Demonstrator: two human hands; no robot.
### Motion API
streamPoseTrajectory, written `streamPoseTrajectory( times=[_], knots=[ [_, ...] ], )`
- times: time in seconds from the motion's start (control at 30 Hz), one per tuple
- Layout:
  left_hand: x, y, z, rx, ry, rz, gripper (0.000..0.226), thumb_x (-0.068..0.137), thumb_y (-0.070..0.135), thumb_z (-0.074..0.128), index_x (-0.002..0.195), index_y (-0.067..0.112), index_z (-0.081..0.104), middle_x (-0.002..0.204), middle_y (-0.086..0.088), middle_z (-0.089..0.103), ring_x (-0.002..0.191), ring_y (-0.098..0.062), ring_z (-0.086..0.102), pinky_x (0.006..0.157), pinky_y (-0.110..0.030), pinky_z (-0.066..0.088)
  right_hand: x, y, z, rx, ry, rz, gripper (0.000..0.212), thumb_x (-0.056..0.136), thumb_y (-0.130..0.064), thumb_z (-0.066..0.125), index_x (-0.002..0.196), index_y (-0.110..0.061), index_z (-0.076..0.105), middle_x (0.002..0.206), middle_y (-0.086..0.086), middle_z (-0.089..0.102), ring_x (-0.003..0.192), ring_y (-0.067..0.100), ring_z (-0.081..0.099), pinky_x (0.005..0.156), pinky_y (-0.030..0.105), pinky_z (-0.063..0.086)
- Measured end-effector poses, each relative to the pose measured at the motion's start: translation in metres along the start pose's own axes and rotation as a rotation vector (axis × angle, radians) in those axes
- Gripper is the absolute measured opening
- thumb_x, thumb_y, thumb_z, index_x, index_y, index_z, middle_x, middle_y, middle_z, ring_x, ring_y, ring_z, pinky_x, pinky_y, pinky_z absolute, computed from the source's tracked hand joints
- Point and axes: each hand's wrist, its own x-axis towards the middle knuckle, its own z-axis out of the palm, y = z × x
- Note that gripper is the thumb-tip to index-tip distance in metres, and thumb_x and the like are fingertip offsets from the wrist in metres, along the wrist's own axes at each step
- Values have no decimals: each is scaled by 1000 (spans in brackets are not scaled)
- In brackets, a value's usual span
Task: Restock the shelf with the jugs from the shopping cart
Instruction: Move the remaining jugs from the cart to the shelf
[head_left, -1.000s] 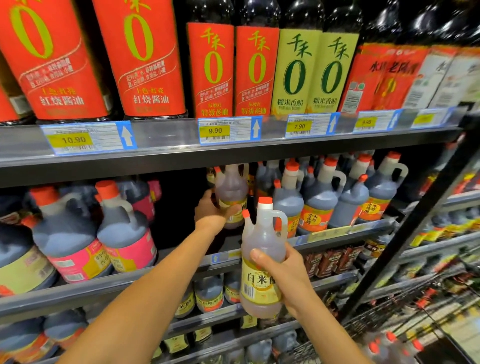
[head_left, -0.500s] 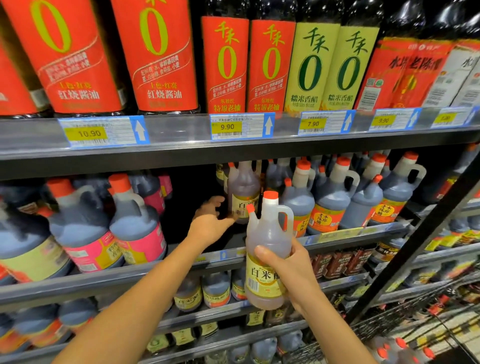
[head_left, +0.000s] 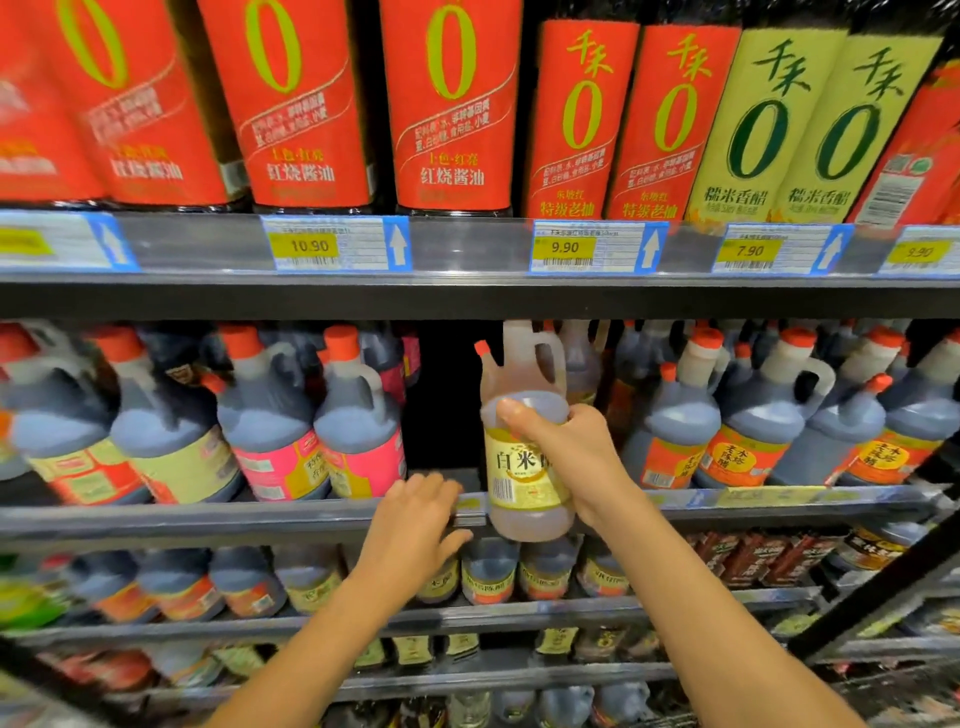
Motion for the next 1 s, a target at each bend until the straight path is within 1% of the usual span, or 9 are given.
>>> streamPoseTrajectory(
  times=[0.13,0.2,0.3,0.43,0.57,0.73,0.83,0.9,1.0],
  knots=[
    [-3,0,9,-15,138,37,41,69,42,86,92,20,60,79,3,56,70,-21,54,61,-34,45,17,-9,17,40,-16,81,79,51,-57,91,103,-1,72,94,13,79,86,24,78,77,40,63],
    [-3,-1,10,-17,172,45,41,68,42,86,85,20,56,75,3,53,66,-20,52,59,-33,44,26,-11,24,42,-2,84,64,60,-52,91,102,-6,75,94,6,80,86,15,78,77,34,63],
    [-3,-1,10,-37,178,52,42,67,41,87,86,20,57,76,3,54,67,-20,52,60,-33,44,38,-7,33,64,46,-10,41,72,-30,91,106,-13,74,93,-5,79,81,-2,74,70,16,55],
    [-3,-4,13,-110,186,49,40,72,40,85,96,21,59,82,4,56,73,-20,54,64,-34,45,51,7,38,-21,76,-118,68,65,-28,96,122,-14,62,107,-3,77,97,4,74,90,30,59],
    [-3,-5,15,-109,183,40,39,74,40,83,96,22,57,83,5,55,73,-19,51,65,-32,41,58,26,38,-106,84,-196,74,62,-22,96,125,-16,58,114,-1,74,109,10,70,101,39,56],
    [-3,-5,18,-113,191,35,38,75,40,82,96,22,58,83,5,55,74,-19,52,66,-32,40,50,35,29,-201,50,-183,81,67,-28,94,137,-17,53,125,-5,67,117,11,63,104,36,52],
    [-3,-4,18,-108,200,42,40,74,40,83,98,21,59,84,4,56,75,-20,53,66,-32,38,38,40,23,-254,29,-172,93,62,-42,92,141,-21,48,126,-10,64,117,7,61,100,32,53],
    [-3,-4,19,-115,209,40,40,73,38,84,99,19,60,85,3,57,75,-21,53,65,-33,38,31,44,23,-322,57,-150,85,62,-43,93,131,-19,49,115,-11,65,108,9,64,89,31,56],
    [-2,-3,18,-101,202,34,40,72,38,84,98,20,60,84,3,57,75,-21,53,65,-32,37,28,47,26,-460,180,-142,78,63,-43,95,119,-9,53,106,2,64,100,20,63,78,35,55]
  ],
)
